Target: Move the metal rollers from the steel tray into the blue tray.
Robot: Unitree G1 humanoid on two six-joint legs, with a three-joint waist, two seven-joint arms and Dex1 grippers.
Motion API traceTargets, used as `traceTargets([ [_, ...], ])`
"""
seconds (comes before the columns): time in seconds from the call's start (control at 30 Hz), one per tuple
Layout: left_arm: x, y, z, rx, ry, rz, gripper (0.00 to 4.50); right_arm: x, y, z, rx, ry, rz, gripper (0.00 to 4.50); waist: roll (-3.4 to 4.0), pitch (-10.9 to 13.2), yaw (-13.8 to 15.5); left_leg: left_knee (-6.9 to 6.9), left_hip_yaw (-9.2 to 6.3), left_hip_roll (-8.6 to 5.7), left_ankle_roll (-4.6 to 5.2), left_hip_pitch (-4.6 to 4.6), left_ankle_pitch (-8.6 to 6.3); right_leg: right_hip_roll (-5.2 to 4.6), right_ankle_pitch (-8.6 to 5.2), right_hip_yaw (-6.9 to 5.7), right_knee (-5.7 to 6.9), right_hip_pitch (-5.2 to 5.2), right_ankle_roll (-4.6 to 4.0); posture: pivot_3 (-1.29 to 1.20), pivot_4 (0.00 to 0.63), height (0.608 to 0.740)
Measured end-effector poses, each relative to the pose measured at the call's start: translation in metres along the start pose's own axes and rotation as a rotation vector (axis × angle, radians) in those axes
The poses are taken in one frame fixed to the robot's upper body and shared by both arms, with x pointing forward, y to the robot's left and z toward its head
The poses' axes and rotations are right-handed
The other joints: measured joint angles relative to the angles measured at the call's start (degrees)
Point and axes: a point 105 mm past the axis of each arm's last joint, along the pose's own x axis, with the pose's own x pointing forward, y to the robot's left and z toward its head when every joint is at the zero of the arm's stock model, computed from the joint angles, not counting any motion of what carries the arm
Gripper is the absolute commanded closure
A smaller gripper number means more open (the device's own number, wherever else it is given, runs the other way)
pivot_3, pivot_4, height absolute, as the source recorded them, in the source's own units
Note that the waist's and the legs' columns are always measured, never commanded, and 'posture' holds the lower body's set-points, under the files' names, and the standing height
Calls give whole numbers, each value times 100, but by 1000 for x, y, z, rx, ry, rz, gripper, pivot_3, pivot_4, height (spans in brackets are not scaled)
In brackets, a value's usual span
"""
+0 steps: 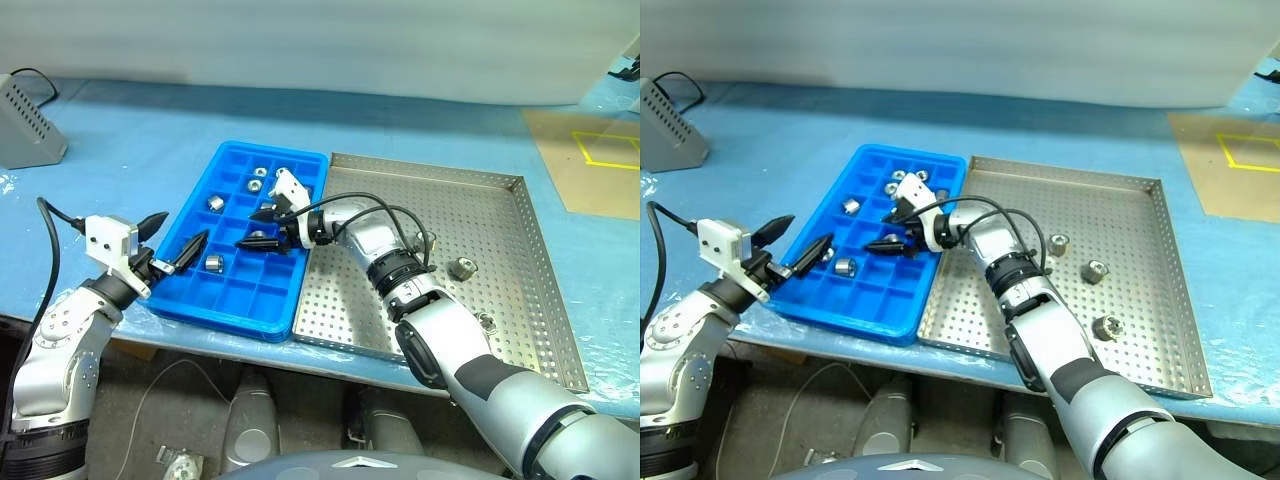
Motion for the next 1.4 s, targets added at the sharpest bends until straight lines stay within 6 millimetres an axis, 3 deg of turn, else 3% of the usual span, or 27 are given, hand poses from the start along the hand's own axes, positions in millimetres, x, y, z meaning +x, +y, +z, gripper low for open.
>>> traceTargets([
  [0.2,18,-9,3,-13,-23,-71,0,-11,-10,12,1,-64,-60,62,1,0,-18,16,0,0,0,-1,0,-1,1,-1,7,6,0,88,150,740],
  [0.3,32,-19,3,-31,-31,-138,0,-28,-22,22,16,-118,-116,62,1,0,-34,32,0,0,0,2,0,-2,2,-1,11,15,2,18,150,740],
  [0.47,66,-39,-1,-59,-36,-262,0,-72,-49,30,28,-186,-274,62,3,-1,-122,55,1,0,0,1,3,-3,10,-2,11,31,12,-110,150,740],
  [0.73,115,-83,-5,-67,-52,-482,0,-148,-73,10,41,-169,-563,62,5,-1,-499,81,4,-9,2,1,4,1,20,14,5,40,26,-299,150,740],
  [0.9,136,-110,-5,-73,-60,-609,0,-193,-74,9,8,-141,-714,62,6,-2,-727,82,6,-13,10,9,1,5,24,21,-2,49,33,-405,150,740],
  [1.03,148,-131,-3,-73,-73,-688,0,-213,-69,-2,20,-93,-785,62,6,-1,-858,83,15,-15,38,38,-16,6,23,31,-15,78,32,-467,150,740],
  [1.3,161,-161,2,-98,-104,-777,0,-260,-38,-33,93,36,-829,62,9,-2,-971,84,42,-23,76,95,-40,5,35,60,-71,144,52,-535,150,740],
  [1.4,162,-169,0,-111,-110,-791,0,-274,-28,-36,115,49,-830,62,11,-2,-1051,85,44,-29,98,110,-53,0,41,63,-105,178,62,-532,150,740],
])
